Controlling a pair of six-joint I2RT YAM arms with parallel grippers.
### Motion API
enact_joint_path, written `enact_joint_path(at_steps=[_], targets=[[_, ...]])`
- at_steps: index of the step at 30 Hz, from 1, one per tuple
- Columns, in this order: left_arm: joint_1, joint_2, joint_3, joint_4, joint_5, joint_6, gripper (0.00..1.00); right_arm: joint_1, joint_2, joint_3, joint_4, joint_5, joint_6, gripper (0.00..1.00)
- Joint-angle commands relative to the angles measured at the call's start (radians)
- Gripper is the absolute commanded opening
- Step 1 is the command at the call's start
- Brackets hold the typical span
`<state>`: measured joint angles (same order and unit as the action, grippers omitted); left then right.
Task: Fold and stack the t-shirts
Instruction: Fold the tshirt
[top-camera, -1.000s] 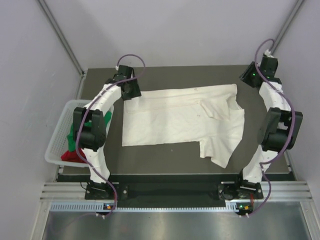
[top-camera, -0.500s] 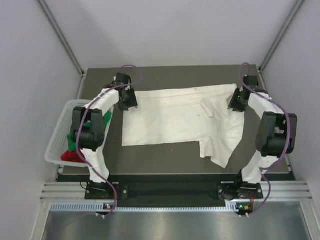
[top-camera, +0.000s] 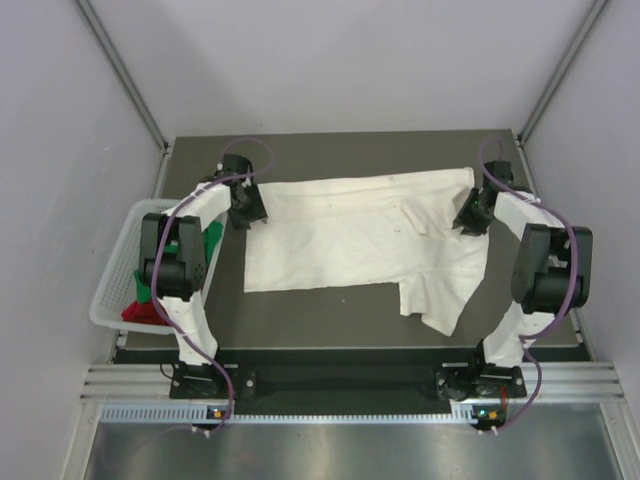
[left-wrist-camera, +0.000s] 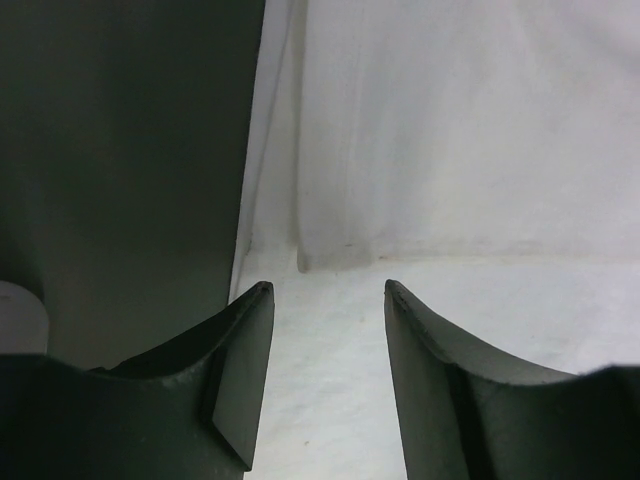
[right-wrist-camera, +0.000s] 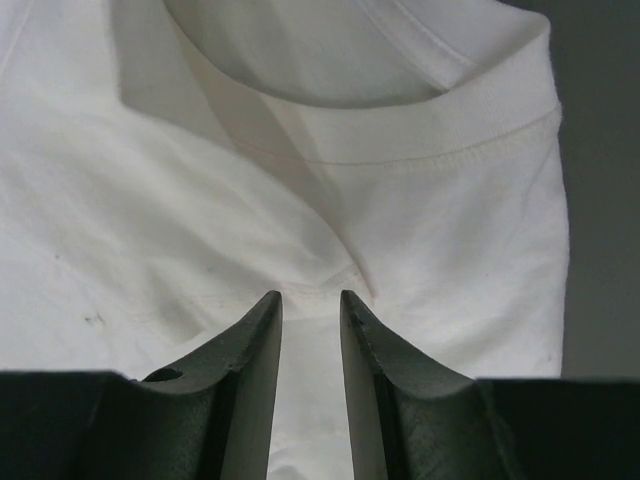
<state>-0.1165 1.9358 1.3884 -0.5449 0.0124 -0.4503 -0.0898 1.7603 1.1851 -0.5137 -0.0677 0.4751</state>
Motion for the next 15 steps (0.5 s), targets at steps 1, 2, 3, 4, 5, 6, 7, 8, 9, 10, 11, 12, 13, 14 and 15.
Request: enact_joint_path(at_steps=[1, 2, 3, 4, 5, 6, 7, 8, 9, 10, 11, 12, 13, 14, 15], targets=[[-0.002, 0.005, 0.003, 0.049, 0.017, 0.007, 0.53, 0.001, -0.021, -0.008, 0.026, 0.037, 0.028, 0.31], [-0.002, 0.006, 0.003, 0.049, 0.018, 0.007, 0.53, 0.002, -0.021, -0.008, 0.03, 0.042, 0.019, 0.31], [-0.002, 0.011, 0.004, 0.051, 0.021, 0.009, 0.53, 0.002, -0.016, -0.007, 0.033, 0.048, 0.016, 0.31], [-0.002, 0.015, 0.006, 0.053, 0.029, 0.007, 0.53, 0.004, -0.012, -0.007, 0.03, 0.061, 0.016, 0.31], [-0.002, 0.018, 0.006, 0.051, 0.031, 0.005, 0.52, 0.004, -0.01, -0.01, 0.033, 0.062, 0.011, 0.31], [-0.002, 0.022, 0.006, 0.053, 0.035, 0.005, 0.52, 0.004, -0.005, -0.015, 0.038, 0.062, 0.011, 0.31], [-0.002, 0.022, 0.006, 0.054, 0.038, 0.005, 0.52, 0.005, -0.002, -0.019, 0.044, 0.062, 0.01, 0.31], [-0.003, 0.023, 0.006, 0.056, 0.035, 0.005, 0.52, 0.005, 0.001, -0.028, 0.056, 0.062, 0.008, 0.31], [-0.002, 0.025, 0.003, 0.056, 0.034, 0.004, 0.52, 0.007, 0.007, -0.033, 0.061, 0.062, 0.01, 0.32], [-0.002, 0.025, 0.003, 0.057, 0.032, 0.004, 0.52, 0.012, 0.01, -0.041, 0.063, 0.062, 0.01, 0.32], [-0.002, 0.023, 0.001, 0.059, 0.031, 0.004, 0.52, 0.013, 0.011, -0.047, 0.069, 0.06, 0.008, 0.32], [-0.003, 0.022, 0.001, 0.059, 0.034, 0.004, 0.52, 0.015, 0.018, -0.048, 0.078, 0.062, 0.01, 0.32], [-0.003, 0.022, 0.0, 0.06, 0.032, 0.002, 0.52, 0.015, 0.019, -0.051, 0.08, 0.062, 0.01, 0.32], [-0.003, 0.023, 0.0, 0.06, 0.031, 0.002, 0.52, 0.018, 0.022, -0.056, 0.084, 0.062, 0.013, 0.32], [-0.005, 0.023, 0.0, 0.062, 0.029, 0.002, 0.51, 0.018, 0.025, -0.059, 0.086, 0.062, 0.014, 0.32]])
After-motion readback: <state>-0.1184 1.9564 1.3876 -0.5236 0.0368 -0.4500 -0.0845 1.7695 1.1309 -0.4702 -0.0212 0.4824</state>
